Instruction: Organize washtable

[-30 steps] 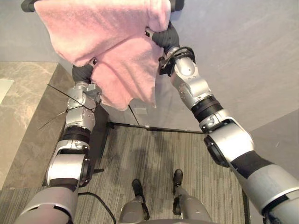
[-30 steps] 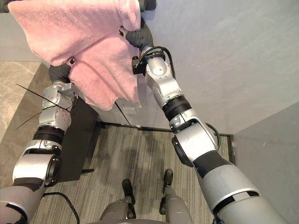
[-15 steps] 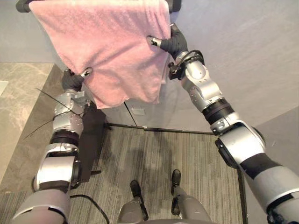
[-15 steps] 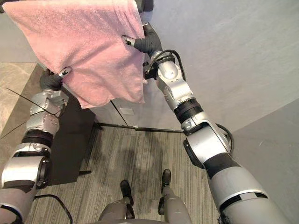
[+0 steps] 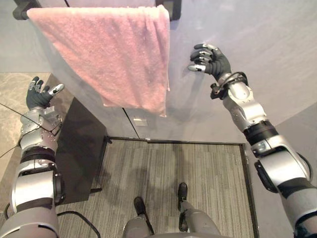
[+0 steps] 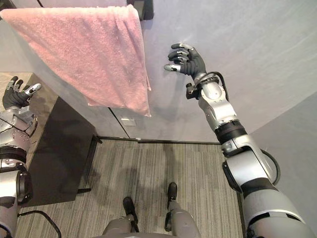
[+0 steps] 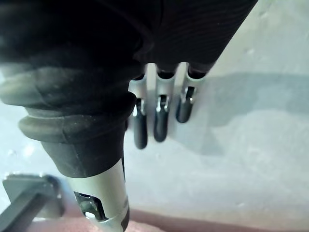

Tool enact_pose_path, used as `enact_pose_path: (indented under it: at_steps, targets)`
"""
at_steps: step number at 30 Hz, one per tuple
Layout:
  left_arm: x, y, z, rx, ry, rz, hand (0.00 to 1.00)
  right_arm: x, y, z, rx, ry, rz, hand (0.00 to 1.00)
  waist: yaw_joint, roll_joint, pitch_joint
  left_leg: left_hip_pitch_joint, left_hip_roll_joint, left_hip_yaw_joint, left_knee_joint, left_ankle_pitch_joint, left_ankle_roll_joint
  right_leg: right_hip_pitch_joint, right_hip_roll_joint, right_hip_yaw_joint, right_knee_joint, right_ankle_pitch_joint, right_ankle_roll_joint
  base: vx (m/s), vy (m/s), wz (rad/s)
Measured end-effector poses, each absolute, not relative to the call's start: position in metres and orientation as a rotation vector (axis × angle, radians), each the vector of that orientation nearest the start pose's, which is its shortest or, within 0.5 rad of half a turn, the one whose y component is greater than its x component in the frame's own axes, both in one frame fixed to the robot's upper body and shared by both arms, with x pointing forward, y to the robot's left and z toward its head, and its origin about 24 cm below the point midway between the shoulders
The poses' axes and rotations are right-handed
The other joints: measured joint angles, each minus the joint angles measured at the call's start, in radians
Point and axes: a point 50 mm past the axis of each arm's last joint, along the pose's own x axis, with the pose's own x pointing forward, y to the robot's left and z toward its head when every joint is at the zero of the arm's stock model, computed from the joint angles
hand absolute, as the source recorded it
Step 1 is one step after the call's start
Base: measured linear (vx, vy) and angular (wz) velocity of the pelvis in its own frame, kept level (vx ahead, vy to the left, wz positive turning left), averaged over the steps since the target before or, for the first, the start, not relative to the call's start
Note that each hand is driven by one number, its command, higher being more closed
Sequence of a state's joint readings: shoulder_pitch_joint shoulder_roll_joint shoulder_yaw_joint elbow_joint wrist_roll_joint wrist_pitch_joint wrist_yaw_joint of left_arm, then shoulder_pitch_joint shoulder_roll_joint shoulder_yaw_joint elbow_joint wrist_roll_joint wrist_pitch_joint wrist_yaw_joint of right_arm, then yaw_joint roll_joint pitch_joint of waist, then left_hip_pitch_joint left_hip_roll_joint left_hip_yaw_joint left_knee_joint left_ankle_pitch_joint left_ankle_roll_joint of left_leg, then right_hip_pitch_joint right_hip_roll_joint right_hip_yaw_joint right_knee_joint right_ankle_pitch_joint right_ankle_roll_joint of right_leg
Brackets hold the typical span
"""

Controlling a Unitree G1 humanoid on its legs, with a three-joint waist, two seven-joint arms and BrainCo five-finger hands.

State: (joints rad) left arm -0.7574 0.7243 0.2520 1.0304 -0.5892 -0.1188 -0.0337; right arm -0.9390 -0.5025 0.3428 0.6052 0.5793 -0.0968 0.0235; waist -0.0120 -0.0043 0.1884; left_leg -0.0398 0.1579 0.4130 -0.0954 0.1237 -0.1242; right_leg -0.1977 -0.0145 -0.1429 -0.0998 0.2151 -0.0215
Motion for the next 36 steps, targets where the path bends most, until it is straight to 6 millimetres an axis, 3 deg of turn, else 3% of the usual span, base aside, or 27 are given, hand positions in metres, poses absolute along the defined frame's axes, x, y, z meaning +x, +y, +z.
enact_pose_path:
  at_steps: [2,6,8,12,16,20,25,29,32,36]
  targets:
    - [0.330,0.383,0.161,-0.212,-0.179,0.553,0.00,0.385,-0.169,0.222,-0.042,-0.375,0.210,0.00,-0.001,0.000,-0.002,0.000,0.001,0.000,0.000,0.000,0.000,0.000,0.001,0.000,0.000,0.000,0.000,-0.01,0.055,-0.02]
    - [0.310,0.381,0.215,-0.196,-0.476,0.600,0.00,0.359,-0.200,0.262,0.056,-0.612,0.037,0.00,-0.002,0.000,-0.013,0.000,0.000,-0.001,0.000,-0.003,-0.003,0.000,0.000,-0.002,0.000,-0.002,0.002,0.01,0.064,0.01]
    - [0.293,0.361,0.245,-0.146,-0.692,0.554,0.00,0.343,-0.211,0.279,0.097,-0.750,-0.045,0.00,-0.002,0.008,-0.056,-0.003,0.000,-0.005,0.000,-0.009,-0.002,0.000,-0.002,-0.012,-0.003,-0.003,0.004,0.03,0.069,0.07]
    - [0.279,0.316,0.255,-0.139,-0.849,0.390,0.00,0.316,-0.195,0.297,0.138,-0.923,0.029,0.00,-0.001,0.033,-0.106,0.007,-0.004,-0.023,-0.006,-0.012,0.003,0.022,-0.010,-0.037,0.000,-0.007,0.008,0.04,0.079,0.16]
    - [0.264,0.288,0.246,-0.169,-0.903,0.293,0.00,0.301,-0.155,0.291,0.190,-0.977,0.194,0.00,0.000,0.044,-0.129,0.016,-0.005,-0.028,-0.007,-0.013,0.003,0.037,-0.014,-0.048,-0.004,-0.026,0.018,-0.02,0.060,0.09]
    - [0.258,0.254,0.236,-0.189,-0.915,0.163,0.00,0.299,-0.099,0.266,0.132,-0.870,0.485,0.00,0.002,0.045,-0.141,0.014,-0.002,-0.029,-0.007,-0.020,0.003,0.039,-0.013,-0.049,-0.005,-0.036,0.023,-0.05,0.033,0.04]
    - [0.261,0.232,0.216,-0.181,-0.823,-0.016,0.00,0.291,-0.056,0.233,0.046,-0.718,0.791,0.00,0.002,0.047,-0.151,0.007,-0.002,-0.032,-0.007,-0.019,0.003,0.035,-0.016,-0.049,-0.004,-0.038,0.026,-0.02,0.022,0.02]
    - [0.267,0.220,0.194,-0.237,-0.715,-0.126,0.00,0.300,-0.051,0.208,-0.002,-0.585,0.846,0.00,0.007,0.048,-0.165,-0.001,-0.003,-0.053,-0.007,-0.013,0.003,0.035,-0.020,-0.066,-0.003,-0.037,0.026,0.03,0.034,0.13]
    - [0.279,0.215,0.170,-0.289,-0.583,-0.186,0.00,0.310,-0.050,0.182,-0.034,-0.455,0.847,0.00,0.029,0.049,-0.164,-0.011,-0.003,-0.059,-0.007,-0.012,0.004,0.033,-0.021,-0.079,0.000,-0.034,0.030,0.04,0.037,0.11]
    - [0.295,0.210,0.140,-0.290,-0.406,-0.222,0.00,0.324,-0.044,0.178,-0.087,-0.394,0.841,0.00,0.032,0.049,-0.163,-0.062,-0.004,-0.097,-0.007,-0.004,0.005,-0.003,-0.026,-0.102,0.000,-0.020,0.012,0.03,0.048,0.20]
